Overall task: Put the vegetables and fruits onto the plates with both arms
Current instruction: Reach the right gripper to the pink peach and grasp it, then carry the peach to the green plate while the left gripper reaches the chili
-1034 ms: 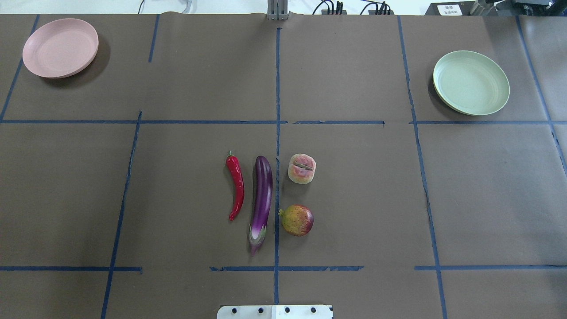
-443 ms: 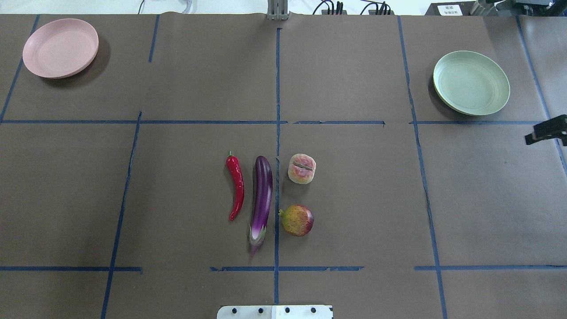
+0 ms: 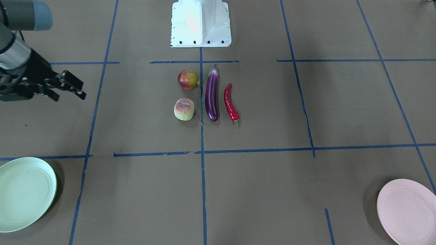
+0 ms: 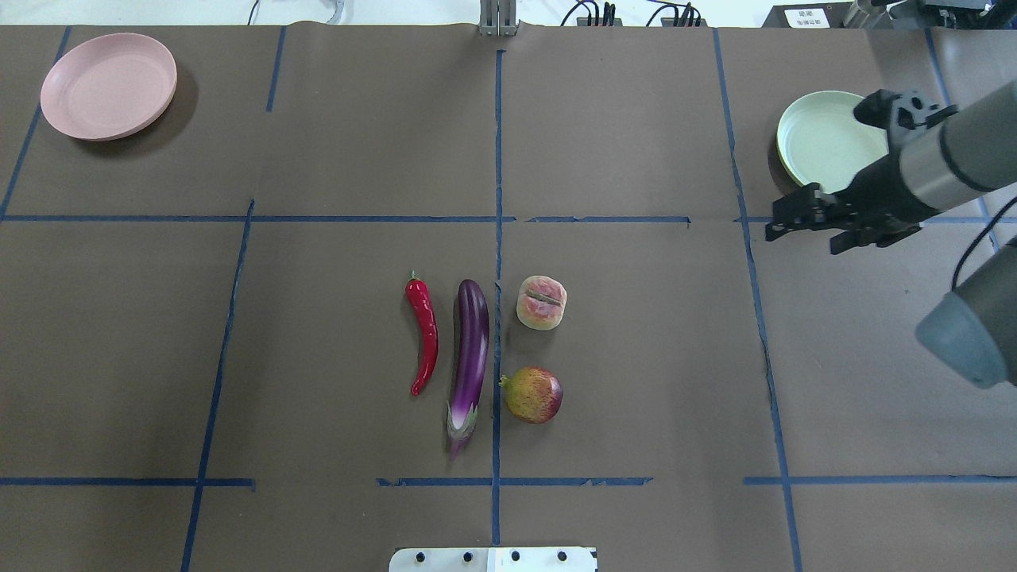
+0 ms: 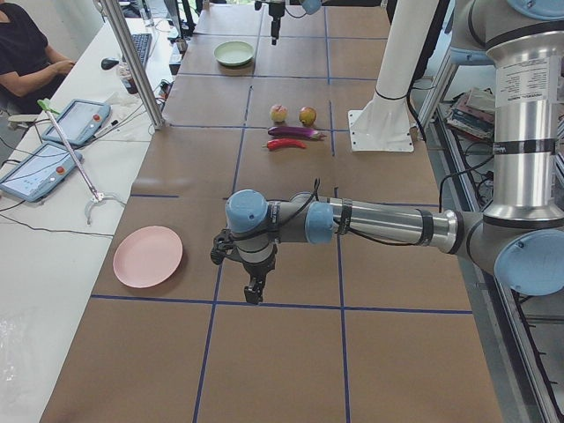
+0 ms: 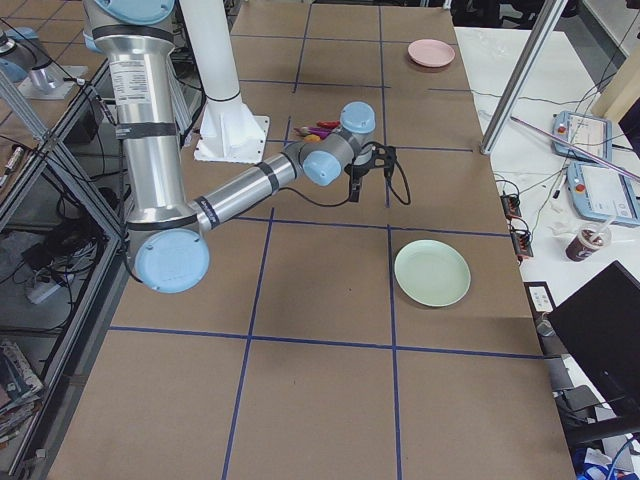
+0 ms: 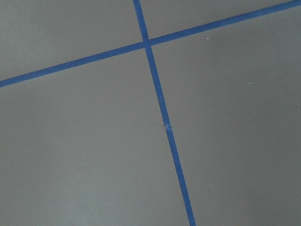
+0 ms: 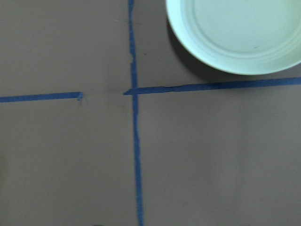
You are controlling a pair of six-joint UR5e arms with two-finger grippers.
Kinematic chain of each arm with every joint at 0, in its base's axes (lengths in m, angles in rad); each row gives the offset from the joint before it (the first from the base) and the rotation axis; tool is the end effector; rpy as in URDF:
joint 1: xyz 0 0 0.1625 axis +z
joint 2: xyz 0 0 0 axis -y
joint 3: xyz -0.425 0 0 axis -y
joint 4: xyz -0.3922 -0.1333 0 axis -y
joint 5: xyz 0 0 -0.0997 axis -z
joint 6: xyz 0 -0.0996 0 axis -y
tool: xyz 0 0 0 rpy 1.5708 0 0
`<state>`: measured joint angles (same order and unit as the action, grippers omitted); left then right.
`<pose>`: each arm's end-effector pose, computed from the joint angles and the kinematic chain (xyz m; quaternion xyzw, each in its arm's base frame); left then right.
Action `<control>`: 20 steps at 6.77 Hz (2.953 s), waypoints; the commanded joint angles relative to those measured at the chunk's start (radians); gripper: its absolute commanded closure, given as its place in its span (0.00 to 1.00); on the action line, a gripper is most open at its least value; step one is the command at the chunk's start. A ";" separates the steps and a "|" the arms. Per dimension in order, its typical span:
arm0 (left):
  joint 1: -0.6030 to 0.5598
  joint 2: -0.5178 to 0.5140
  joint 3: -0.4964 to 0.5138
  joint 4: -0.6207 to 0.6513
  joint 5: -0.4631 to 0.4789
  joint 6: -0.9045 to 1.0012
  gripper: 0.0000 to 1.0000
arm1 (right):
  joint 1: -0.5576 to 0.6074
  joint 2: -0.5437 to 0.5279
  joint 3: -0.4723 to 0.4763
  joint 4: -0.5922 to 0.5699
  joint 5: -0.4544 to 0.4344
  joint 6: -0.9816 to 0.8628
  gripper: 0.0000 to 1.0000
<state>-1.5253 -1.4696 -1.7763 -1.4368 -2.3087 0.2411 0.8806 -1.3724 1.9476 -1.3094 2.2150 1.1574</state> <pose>-0.0460 -0.4472 0.6211 0.0214 0.3602 0.1279 0.9238 -0.2864 -0.4622 0.3451 0.0015 -0.4818 0.0756 0.8730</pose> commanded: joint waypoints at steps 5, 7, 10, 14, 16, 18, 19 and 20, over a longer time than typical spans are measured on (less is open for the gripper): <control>0.001 0.000 0.000 -0.001 0.000 0.000 0.00 | -0.328 0.519 -0.312 -0.171 -0.319 0.412 0.01; 0.001 0.002 0.000 -0.001 0.000 0.000 0.00 | -0.362 0.520 -0.337 -0.246 -0.369 0.397 0.01; 0.001 0.002 0.000 -0.001 0.000 0.000 0.00 | -0.397 0.543 -0.427 -0.245 -0.394 0.397 0.01; 0.026 -0.012 -0.003 -0.061 -0.003 0.000 0.00 | -0.338 0.547 -0.411 -0.248 -0.396 0.395 1.00; 0.143 -0.026 -0.003 -0.222 -0.076 -0.241 0.00 | -0.194 0.445 -0.327 -0.249 -0.327 0.282 1.00; 0.345 -0.095 -0.002 -0.502 -0.078 -0.738 0.00 | -0.004 0.339 -0.329 -0.241 -0.261 -0.009 1.00; 0.455 -0.206 0.000 -0.545 -0.074 -0.957 0.00 | 0.088 0.319 -0.395 -0.237 -0.259 -0.165 1.00; 0.579 -0.318 0.003 -0.542 -0.068 -1.093 0.00 | 0.156 0.317 -0.473 -0.235 -0.255 -0.247 1.00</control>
<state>-1.0811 -1.6681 -1.7761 -1.9519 -2.3818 -0.6571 0.9485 -1.0421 1.5524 -1.5475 1.9535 1.0326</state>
